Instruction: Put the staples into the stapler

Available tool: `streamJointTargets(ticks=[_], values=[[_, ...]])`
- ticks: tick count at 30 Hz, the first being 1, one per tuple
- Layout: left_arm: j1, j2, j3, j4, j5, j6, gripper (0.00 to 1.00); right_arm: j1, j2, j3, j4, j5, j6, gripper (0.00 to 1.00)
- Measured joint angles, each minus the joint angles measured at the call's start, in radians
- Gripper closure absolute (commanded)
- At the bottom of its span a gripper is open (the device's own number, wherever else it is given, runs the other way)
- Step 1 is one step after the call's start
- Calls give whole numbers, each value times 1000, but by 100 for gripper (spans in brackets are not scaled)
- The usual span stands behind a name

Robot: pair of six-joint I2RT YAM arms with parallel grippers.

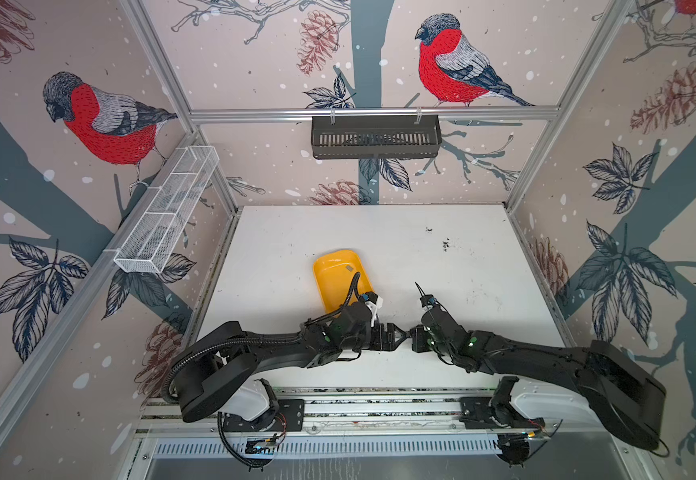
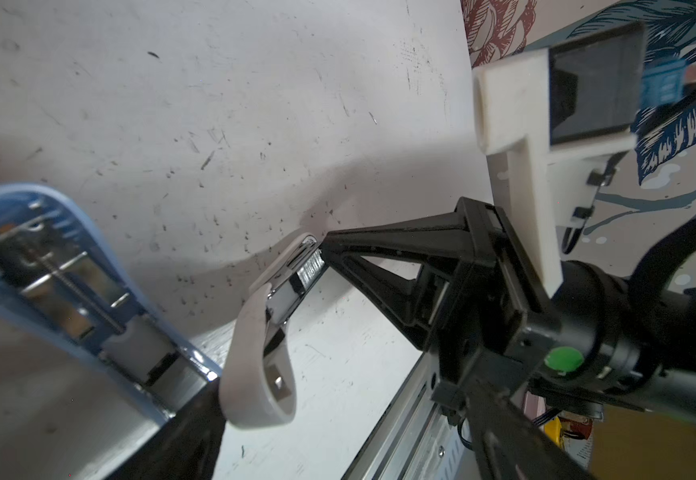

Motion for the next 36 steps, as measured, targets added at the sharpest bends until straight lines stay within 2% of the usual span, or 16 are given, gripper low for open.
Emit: streamJointTargets(ticks=[13,17,20,22,24,32,36], values=[[-13,41,16,75,27,-5,11,32,14,21,-31,52,9,96],[-13,60,18,103,30,-9,15,34,14,23,-39,79,18,96],[-13,72,18,130,36,-11,23,36,14,23,-42,95,21,96],[-14,76,18,139,39,-11,35,36,14,23,-43,100,21,96],[-14,85,19,158,51,-26,41,38,14,23,-44,107,22,96],[-15,114,32,169,47,-29,55,42,11,23,-49,114,21,96],[-18,122,39,168,43,-29,57,45,8,23,-47,95,21,96]])
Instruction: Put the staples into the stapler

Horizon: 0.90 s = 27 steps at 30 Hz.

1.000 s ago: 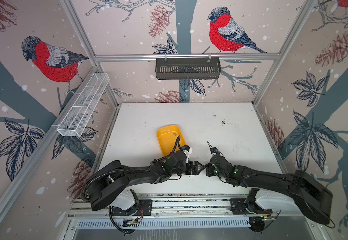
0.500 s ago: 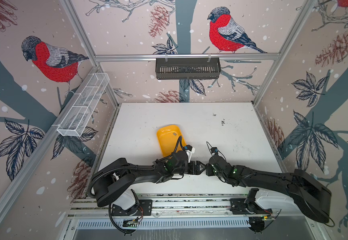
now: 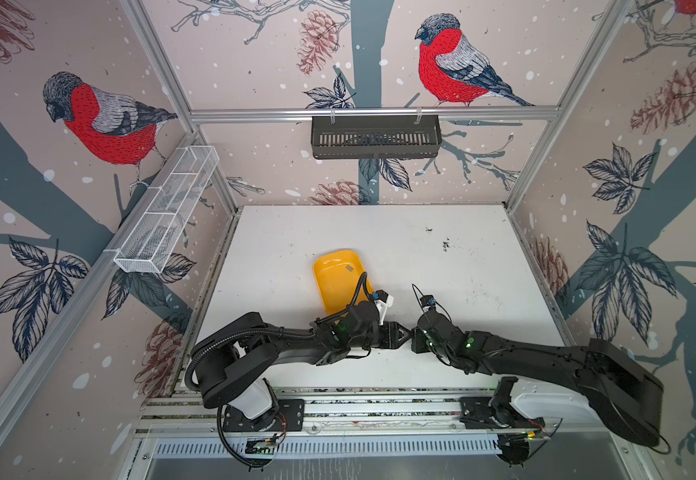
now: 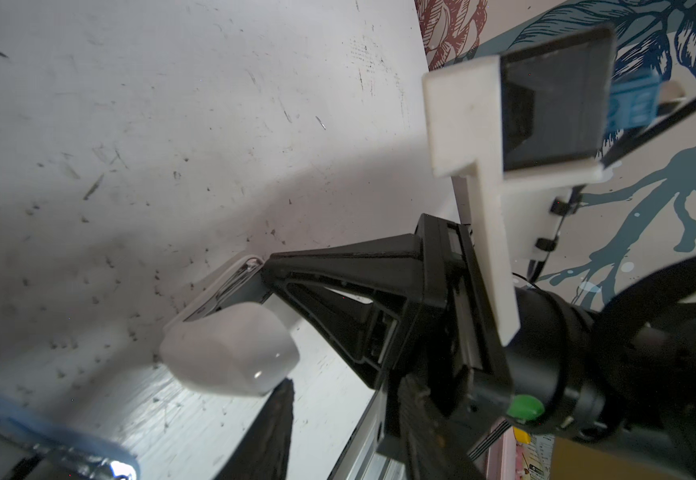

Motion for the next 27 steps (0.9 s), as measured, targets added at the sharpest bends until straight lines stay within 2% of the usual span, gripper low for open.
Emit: streamJointTargets(ticks=[22,27], values=[[14,42,66,-95,-44,74,62,1,-4,2,0,-24,-3,97],[17,57,70,-95,-43,81,64,1,-17,-3,-5,-25,-3,92]])
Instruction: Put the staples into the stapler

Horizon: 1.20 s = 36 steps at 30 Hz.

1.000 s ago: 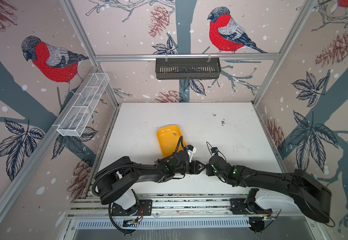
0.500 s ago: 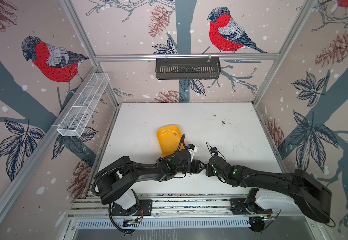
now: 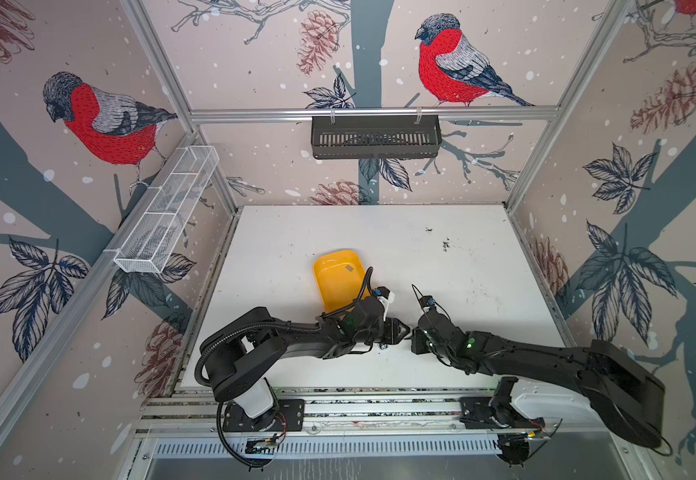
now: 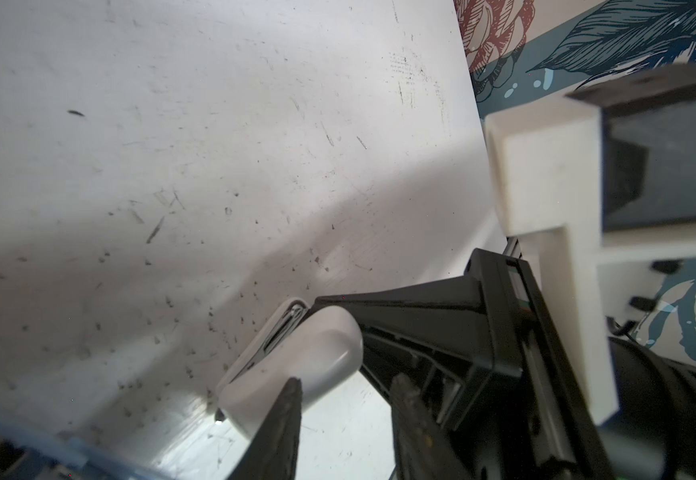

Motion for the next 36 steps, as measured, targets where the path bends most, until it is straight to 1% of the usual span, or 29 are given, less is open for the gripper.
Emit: streamJointTargets(ticks=[5,11,16,19,21,23,25,26,30,36], values=[[0,-2,-8,6,2,0,66,-2,-40,-6,0,0,0,84],[0,-30,-37,5,5,2,66,-24,-80,-29,10,-12,2,82],[0,-64,-42,-8,6,51,65,-40,-111,-44,13,-27,3,82],[-2,-80,-12,-75,30,150,60,-57,-160,-58,10,-37,3,79],[-6,-90,32,-151,34,242,56,-72,-203,-65,4,-56,0,76],[-9,-95,74,-215,32,332,51,-87,-245,-69,-5,-61,-3,73],[-12,-98,101,-272,23,425,43,-101,-287,-72,-26,-75,-9,69],[-13,-98,108,-298,23,467,41,-109,-311,-74,-37,-82,-13,66],[-17,-101,113,-383,-17,629,38,-136,-406,-87,-79,-93,-25,58],[-19,-113,137,-445,-29,815,38,-169,-590,-119,-140,-138,-29,53]])
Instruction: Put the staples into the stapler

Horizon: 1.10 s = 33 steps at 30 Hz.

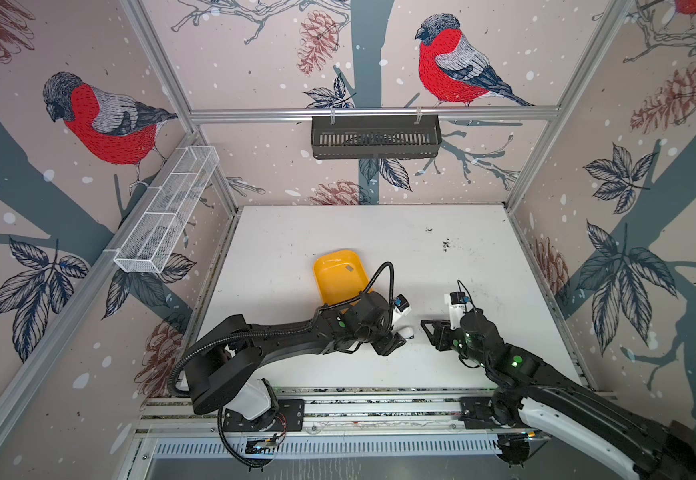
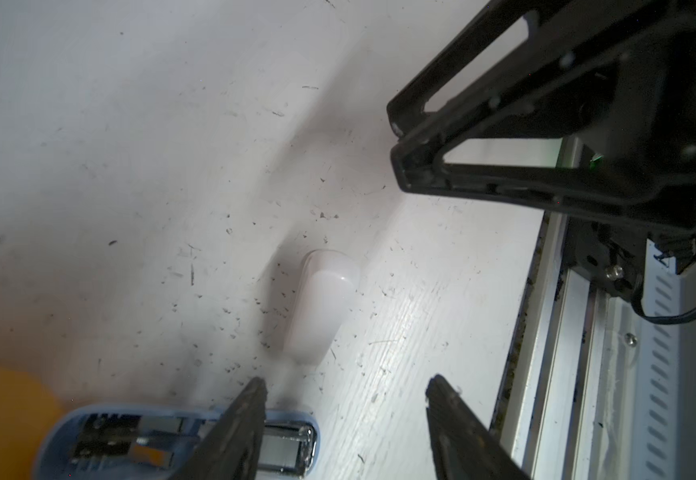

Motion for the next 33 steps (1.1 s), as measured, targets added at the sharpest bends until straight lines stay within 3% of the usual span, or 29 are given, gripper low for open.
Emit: streamJointTargets(ticks=[7,13,24,33], values=[[0,84,87,-63,10,149,40,-22,-146,-6,-58,-114,-7,52],[0,179,165,-117,1,224,43,-22,-196,-8,-85,-137,4,52],[-1,292,219,-161,-42,263,51,-27,-189,-13,-97,-143,4,52],[-6,322,236,-162,-41,259,64,-42,-180,-26,-96,-140,8,55]])
